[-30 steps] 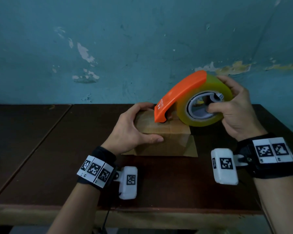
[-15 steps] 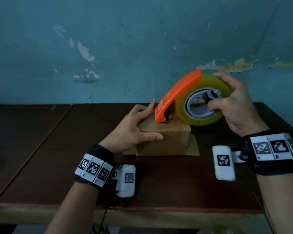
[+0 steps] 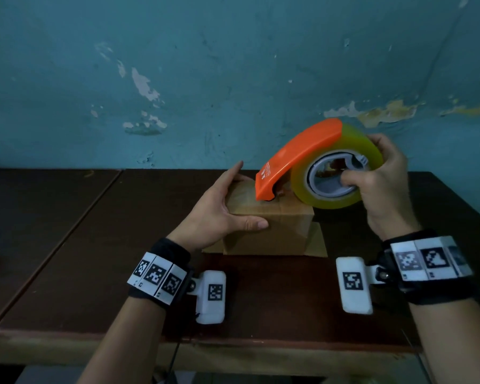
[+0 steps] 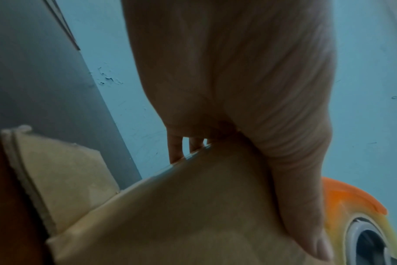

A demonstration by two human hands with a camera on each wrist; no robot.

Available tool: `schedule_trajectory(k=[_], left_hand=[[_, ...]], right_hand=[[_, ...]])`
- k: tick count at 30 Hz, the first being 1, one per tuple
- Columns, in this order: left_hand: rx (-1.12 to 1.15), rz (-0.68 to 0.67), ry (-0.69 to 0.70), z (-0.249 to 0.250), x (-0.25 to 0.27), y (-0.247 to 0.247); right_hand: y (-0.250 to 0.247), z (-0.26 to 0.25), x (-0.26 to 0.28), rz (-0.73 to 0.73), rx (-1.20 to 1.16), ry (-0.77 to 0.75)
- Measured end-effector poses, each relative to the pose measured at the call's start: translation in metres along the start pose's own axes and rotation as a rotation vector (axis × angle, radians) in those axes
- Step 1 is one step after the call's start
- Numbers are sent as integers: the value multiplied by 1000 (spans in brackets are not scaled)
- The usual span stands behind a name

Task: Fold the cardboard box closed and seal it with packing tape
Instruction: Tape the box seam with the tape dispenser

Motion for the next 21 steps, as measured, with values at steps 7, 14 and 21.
schedule_trajectory(k=[7,14,21], left_hand=[[13,30,-1,1,0,1],[15,35,0,-2,1,2],[2,48,9,-1,1,1]], right_hand=[[14,17,17,303,-117,29],[36,35,44,367,-294,211],[45,36,48,261,-162,263]])
Point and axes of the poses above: each hand's wrist, its own x-axis away from the middle knuckle, its own y-axis out of the palm, z = x × y, the point moved 1 cm from there along -x, towards the middle knuckle, and after that the axes turned 9 degrees about -x, right-handed, at the moved point
